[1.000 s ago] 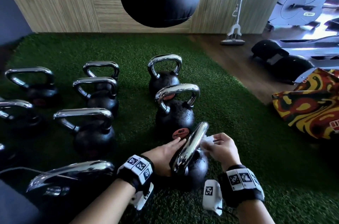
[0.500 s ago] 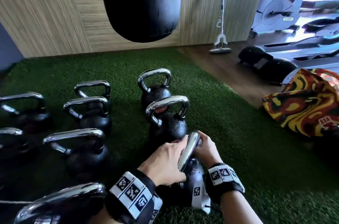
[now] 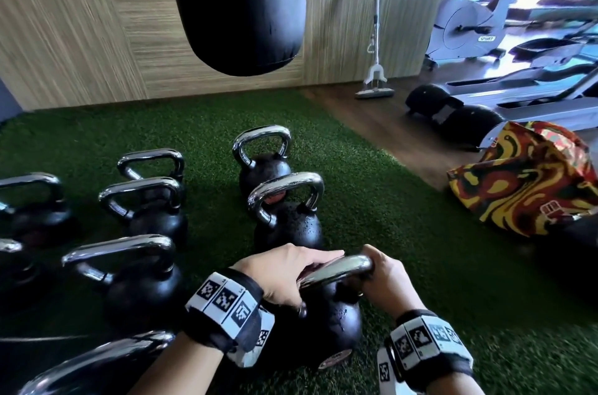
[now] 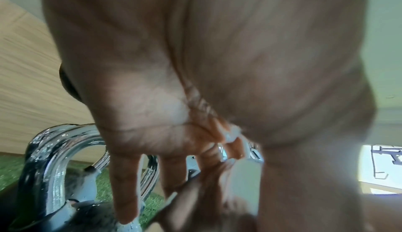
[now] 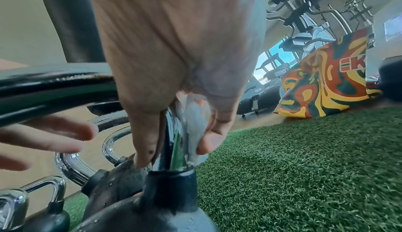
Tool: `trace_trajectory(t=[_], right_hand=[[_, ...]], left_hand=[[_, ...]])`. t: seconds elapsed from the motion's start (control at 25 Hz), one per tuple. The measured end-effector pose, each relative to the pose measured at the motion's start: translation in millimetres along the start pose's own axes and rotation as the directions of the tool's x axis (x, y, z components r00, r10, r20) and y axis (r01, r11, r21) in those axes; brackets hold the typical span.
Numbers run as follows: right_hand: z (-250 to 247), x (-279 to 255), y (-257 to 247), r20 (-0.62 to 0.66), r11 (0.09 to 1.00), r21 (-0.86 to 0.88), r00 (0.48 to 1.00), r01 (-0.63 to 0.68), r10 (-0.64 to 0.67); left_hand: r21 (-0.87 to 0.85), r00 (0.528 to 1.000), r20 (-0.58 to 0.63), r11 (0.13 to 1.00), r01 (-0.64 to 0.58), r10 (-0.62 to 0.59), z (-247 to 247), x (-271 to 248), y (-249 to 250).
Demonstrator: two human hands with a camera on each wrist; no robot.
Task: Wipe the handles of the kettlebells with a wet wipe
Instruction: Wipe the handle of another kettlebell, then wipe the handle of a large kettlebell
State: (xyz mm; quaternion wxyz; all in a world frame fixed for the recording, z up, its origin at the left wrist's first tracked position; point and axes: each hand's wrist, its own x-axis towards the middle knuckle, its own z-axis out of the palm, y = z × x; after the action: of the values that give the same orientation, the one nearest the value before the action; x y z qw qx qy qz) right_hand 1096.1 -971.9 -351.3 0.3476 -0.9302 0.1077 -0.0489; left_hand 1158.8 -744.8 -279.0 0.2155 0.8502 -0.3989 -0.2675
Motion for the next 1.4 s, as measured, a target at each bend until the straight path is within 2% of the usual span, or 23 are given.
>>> trace_trajectory(t=[0.08,0.16,0.24,0.32,0.4,0.44,0.52,0.6,0.64,0.76,0.84,0.88,0.92,1.04,1.16,1.2,1.32,1.4], right_hand=[[-2.2,1.0,0.9,0.019,1.000,-0.011,1.000,-0.010,0.011],[-9.6,3.7,-2.7,0.048,0.993,-0.093,0.995,-0.078,0.083],[-21.1,8.8,-12.1,-0.011,0.976,-0.148,0.988,-0.157,0.157],[-34.0,16.7,-30.6,-0.140,0.990,-0.089,0.985,-0.113,0.100],[-47.5,19.6,-59.1,-0.246,0.999,0.012,0.969,0.030,-0.026],[-51.1,17.6,-72.5,-0.273,0.993,0.064,0.959,0.103,-0.082],[-59.5,14.7,-97.9,-0.303,0.969,0.167,0.945,0.184,-0.128],[-64.5,18.3,-114.7,-0.273,0.946,0.276,0.957,0.172,-0.095],[-64.8,22.4,-118.8,-0.226,0.933,0.324,0.971,0.155,-0.083],[-68.1,41.8,-122.0,-0.099,0.911,0.395,0.991,0.120,-0.088],[-69.4,68.5,-122.4,-0.044,0.921,0.368,0.992,0.129,-0.122],[-67.4,84.3,-122.0,-0.033,0.930,0.339,0.990,0.141,-0.138],[-64.7,102.6,-122.4,-0.027,0.941,0.298,0.987,0.161,-0.161],[-47.5,144.2,-122.9,0.010,0.948,0.237,0.976,0.210,-0.218],[-35.8,162.3,-125.4,0.033,0.938,0.230,0.961,0.261,-0.275],[-34.1,167.3,-125.9,0.020,0.939,0.183,0.954,0.291,-0.300],[-28.7,176.9,-131.8,0.025,0.921,0.034,0.921,0.388,-0.389],[-21.9,182.0,-135.1,0.075,0.890,-0.029,0.888,0.456,-0.453]], left_hand=[[0.014,0.993,0.113,1.000,0.018,-0.020,-15.1,2.7,0.3],[-0.024,0.962,0.264,0.996,0.084,-0.075,-40.4,7.8,2.0],[-0.010,0.935,0.317,0.985,0.171,-0.159,-69.8,19.2,4.4],[0.114,0.930,0.295,0.974,0.195,-0.221,-96.2,30.0,5.1],[0.280,0.919,0.281,0.939,0.199,-0.278,-114.0,32.7,1.0],[0.313,0.914,0.276,0.927,0.208,-0.298,-118.4,30.5,-3.9],[0.246,0.919,0.222,0.931,0.271,-0.326,-125.2,22.8,-18.0],[0.110,0.909,0.134,0.917,0.382,-0.395,-124.3,17.1,-39.8],[0.065,0.886,0.091,0.890,0.451,-0.455,-121.2,15.8,-53.5],[0.004,0.795,-0.001,0.795,0.607,-0.607,-103.1,13.2,-97.6],[-0.126,0.729,-0.050,0.728,0.674,-0.683,-87.3,18.7,-130.9],[-0.225,0.709,-0.084,0.707,0.671,-0.700,-77.1,23.5,-146.0],[-0.318,0.714,-0.129,0.710,0.628,-0.689,-70.3,28.4,-156.2],[-0.546,0.754,-0.215,0.717,0.435,-0.621,-44.0,53.3,-193.2],[-0.532,0.808,-0.224,0.763,0.368,-0.545,-30.5,68.6,-182.9],[-0.511,0.809,-0.222,0.772,0.379,-0.544,-25.7,75.0,-178.8],[-0.544,0.741,-0.322,0.756,0.364,-0.589,-15.0,85.3,-164.1],[-0.562,0.731,-0.391,0.774,0.291,-0.559,-12.3,87.8,-162.0]])
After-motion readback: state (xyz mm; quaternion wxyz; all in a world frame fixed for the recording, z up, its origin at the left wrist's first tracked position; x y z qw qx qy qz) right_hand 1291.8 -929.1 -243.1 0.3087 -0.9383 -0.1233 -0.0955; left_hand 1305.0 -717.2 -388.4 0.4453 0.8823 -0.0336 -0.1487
